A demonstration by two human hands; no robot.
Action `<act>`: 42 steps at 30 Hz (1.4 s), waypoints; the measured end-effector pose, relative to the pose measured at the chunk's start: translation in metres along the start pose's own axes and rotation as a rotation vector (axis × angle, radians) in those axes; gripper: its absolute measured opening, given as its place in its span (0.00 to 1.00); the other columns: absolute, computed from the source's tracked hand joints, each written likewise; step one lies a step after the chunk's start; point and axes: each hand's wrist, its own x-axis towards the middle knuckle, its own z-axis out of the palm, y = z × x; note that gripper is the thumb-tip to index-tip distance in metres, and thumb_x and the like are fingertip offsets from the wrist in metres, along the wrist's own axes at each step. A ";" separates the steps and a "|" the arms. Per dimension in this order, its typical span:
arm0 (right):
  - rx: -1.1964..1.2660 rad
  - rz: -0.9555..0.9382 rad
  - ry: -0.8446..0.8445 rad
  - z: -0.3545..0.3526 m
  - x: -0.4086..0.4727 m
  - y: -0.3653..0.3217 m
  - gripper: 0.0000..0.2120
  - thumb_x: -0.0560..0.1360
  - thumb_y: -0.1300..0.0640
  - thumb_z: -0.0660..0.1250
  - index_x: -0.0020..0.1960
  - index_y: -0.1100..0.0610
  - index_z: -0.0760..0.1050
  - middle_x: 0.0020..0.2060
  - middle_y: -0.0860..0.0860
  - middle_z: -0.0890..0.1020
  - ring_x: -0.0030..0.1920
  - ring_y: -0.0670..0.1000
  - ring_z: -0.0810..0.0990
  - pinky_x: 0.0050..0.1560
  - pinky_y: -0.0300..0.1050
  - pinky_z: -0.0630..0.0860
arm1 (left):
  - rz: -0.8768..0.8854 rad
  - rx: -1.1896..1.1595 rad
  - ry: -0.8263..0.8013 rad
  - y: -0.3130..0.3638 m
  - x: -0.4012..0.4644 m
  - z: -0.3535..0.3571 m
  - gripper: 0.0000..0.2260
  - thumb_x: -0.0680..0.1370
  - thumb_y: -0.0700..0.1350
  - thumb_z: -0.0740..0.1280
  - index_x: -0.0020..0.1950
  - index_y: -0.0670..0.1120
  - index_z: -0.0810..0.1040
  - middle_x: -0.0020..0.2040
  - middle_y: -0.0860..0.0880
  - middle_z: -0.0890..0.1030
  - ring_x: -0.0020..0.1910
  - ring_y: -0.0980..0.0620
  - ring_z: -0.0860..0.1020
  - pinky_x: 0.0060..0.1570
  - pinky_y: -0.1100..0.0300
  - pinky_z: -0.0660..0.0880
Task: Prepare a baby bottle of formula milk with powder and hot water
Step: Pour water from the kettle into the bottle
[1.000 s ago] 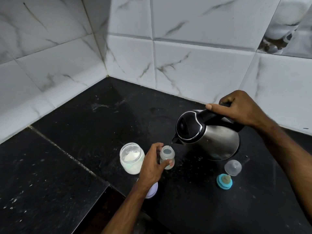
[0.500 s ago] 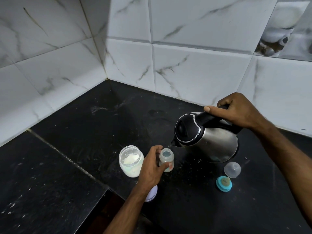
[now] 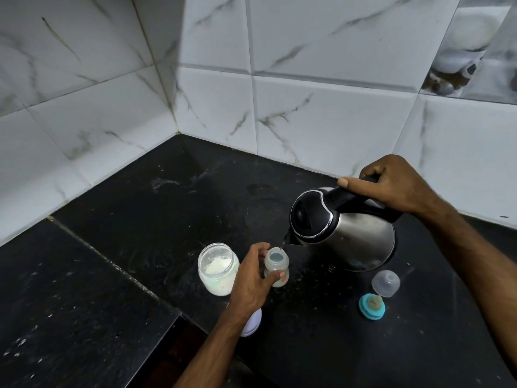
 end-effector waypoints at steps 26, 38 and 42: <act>-0.009 0.015 -0.012 0.003 -0.001 0.000 0.34 0.64 0.28 0.66 0.22 0.56 0.61 0.20 0.48 0.58 0.25 0.49 0.58 0.31 0.45 0.59 | -0.016 -0.011 -0.002 0.003 -0.001 0.000 0.30 0.66 0.54 0.76 0.65 0.53 0.70 0.57 0.56 0.80 0.56 0.58 0.79 0.57 0.52 0.78; 0.033 0.024 0.011 0.006 -0.002 0.002 0.35 0.64 0.29 0.67 0.23 0.58 0.60 0.21 0.51 0.58 0.25 0.49 0.58 0.30 0.45 0.58 | -0.017 -0.007 0.000 0.004 -0.002 -0.001 0.29 0.67 0.53 0.76 0.65 0.54 0.69 0.57 0.56 0.79 0.56 0.59 0.79 0.58 0.52 0.78; 0.139 0.061 0.057 0.006 -0.005 0.007 0.37 0.66 0.31 0.69 0.26 0.62 0.57 0.23 0.54 0.57 0.26 0.51 0.57 0.29 0.45 0.56 | -0.014 -0.020 0.012 0.004 -0.003 -0.001 0.29 0.67 0.50 0.77 0.65 0.55 0.70 0.56 0.56 0.80 0.56 0.59 0.79 0.57 0.51 0.78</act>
